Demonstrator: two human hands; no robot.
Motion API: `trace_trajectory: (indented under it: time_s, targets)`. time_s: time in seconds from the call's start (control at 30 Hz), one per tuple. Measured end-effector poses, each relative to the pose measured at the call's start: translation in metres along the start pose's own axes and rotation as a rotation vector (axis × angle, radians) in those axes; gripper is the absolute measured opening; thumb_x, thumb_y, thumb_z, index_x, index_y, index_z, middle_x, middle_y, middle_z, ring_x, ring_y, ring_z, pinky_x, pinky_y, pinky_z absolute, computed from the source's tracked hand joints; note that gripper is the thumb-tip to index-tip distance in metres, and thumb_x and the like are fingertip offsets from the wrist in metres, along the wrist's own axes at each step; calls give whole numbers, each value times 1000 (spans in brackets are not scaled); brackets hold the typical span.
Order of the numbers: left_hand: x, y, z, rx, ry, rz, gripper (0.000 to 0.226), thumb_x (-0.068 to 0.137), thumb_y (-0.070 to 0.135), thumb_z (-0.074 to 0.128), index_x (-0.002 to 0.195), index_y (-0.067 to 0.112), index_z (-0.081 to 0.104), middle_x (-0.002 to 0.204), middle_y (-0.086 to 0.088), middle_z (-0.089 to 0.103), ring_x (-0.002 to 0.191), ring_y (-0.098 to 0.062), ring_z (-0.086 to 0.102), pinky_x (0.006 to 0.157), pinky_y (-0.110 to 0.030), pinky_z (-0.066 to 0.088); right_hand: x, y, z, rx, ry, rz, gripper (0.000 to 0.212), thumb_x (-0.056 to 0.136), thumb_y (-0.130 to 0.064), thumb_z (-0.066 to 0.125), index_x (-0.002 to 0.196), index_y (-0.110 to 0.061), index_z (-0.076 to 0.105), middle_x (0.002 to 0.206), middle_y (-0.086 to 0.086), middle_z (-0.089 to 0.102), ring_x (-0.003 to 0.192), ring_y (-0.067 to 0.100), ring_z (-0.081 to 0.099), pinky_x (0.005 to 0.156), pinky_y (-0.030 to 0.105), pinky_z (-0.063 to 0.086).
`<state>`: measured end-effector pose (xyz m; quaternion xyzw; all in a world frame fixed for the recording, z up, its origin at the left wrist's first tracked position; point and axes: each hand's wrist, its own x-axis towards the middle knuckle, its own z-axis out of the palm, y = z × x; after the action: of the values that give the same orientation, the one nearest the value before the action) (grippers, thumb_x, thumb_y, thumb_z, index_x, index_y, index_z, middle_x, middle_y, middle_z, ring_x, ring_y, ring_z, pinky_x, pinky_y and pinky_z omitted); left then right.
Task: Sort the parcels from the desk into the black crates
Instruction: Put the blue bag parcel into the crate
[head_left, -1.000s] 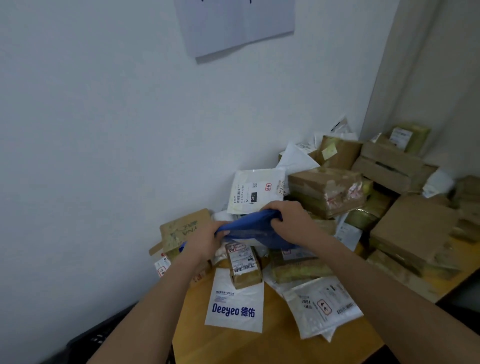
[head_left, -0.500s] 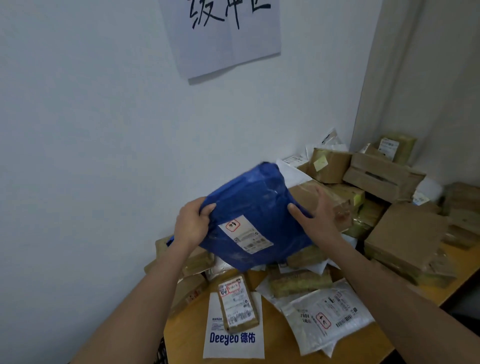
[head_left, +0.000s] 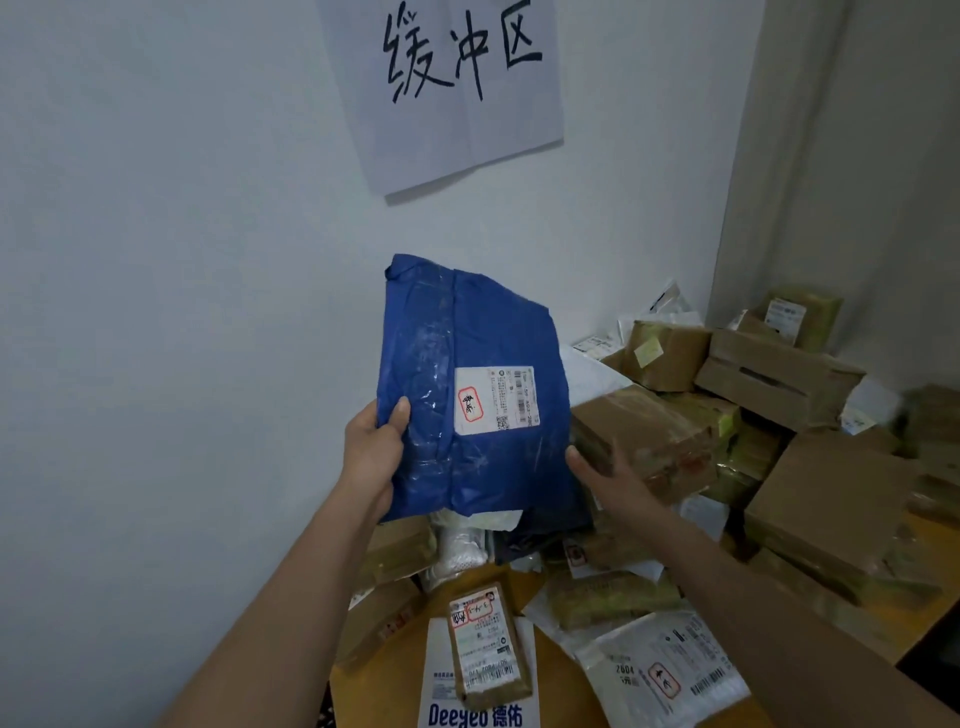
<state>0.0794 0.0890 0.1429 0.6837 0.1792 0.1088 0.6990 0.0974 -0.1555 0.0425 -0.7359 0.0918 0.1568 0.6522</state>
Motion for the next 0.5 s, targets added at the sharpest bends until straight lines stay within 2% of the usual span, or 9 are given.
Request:
trace_trajectory:
  time_s: [0.07,0.13,0.23,0.3,0.33,0.4,0.43,0.5]
  targets:
    - [-1,5,2,47,-22,38,15,102,22,51,98,22,66,100,-1,72,88,-19,69,69,-31,55,3,0,8,47,-111,88,119,56,-86,62,153,-29,23,155,5,37,134,32,45,108,53,43]
    - [-1,11,4,100,-37,84,16,102,23,52,99,20,67,102,-3,72,90,-20,69,72,-31,55,-1,-1,19,73,-225,215,107,66,-87,54,149,-23,32,147,11,46,117,32,58,99,51,50]
    - [-4,21,6,121,-58,140,17,101,23,53,98,18,69,100,-2,74,91,-20,70,75,-33,56,-10,1,38,168,-361,371,101,76,-78,48,152,-17,24,139,29,47,103,39,68,89,51,56]
    - [-7,26,7,102,-74,156,17,101,23,54,97,19,69,99,-1,75,91,-20,71,78,-35,57,-16,1,49,336,-465,460,103,78,-78,47,154,-14,18,135,36,48,103,44,67,85,53,57]
    - [-8,28,7,83,-84,154,16,101,24,54,98,20,69,99,0,75,91,-20,71,78,-36,58,-21,-2,55,457,-518,491,100,79,-78,46,151,-13,22,134,36,51,106,46,65,86,55,56]
    - [-12,31,5,35,-114,130,16,101,24,54,101,19,69,101,0,75,91,-19,72,79,-37,58,-24,-11,64,748,-544,434,88,84,-75,45,138,-6,41,128,30,60,114,45,61,95,58,49]
    - [-14,31,4,25,-134,120,15,100,23,55,103,17,69,102,0,75,92,-19,72,80,-37,58,-25,-19,68,901,-500,342,74,89,-67,48,134,-9,49,125,24,65,117,42,60,98,57,47]
    - [-17,28,-1,64,-188,112,15,98,19,58,108,13,68,107,-2,75,96,-19,72,83,-37,59,-20,-33,69,1140,-307,142,49,96,-45,54,135,-17,53,122,14,69,117,36,61,96,56,49]
